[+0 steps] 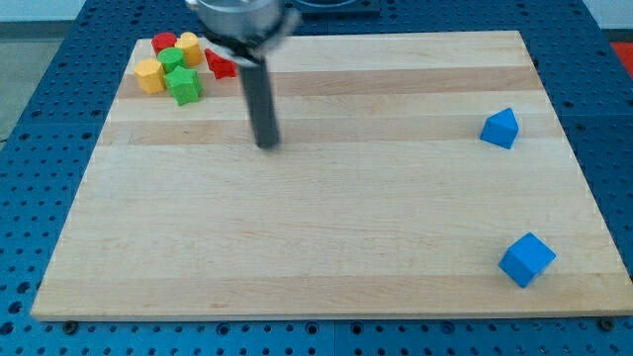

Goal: Keep the blue triangle at the right side of the green star

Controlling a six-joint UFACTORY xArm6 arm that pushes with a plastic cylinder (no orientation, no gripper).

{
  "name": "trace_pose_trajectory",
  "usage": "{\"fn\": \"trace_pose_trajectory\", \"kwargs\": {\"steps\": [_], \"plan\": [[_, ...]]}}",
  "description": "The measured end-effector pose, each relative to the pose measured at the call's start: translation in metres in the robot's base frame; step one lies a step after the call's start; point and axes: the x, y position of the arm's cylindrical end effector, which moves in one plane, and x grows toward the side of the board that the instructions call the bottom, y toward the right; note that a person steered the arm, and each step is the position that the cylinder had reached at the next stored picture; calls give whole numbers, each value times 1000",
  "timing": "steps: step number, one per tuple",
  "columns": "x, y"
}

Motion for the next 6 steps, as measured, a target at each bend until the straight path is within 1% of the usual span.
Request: {"fn": "trace_pose_trajectory", "kwargs": {"steps": [1, 2, 3, 4, 5, 6], "plan": [[53, 77], [60, 169], [55, 258], [14, 302], [-37, 301], [-34, 269]]}}
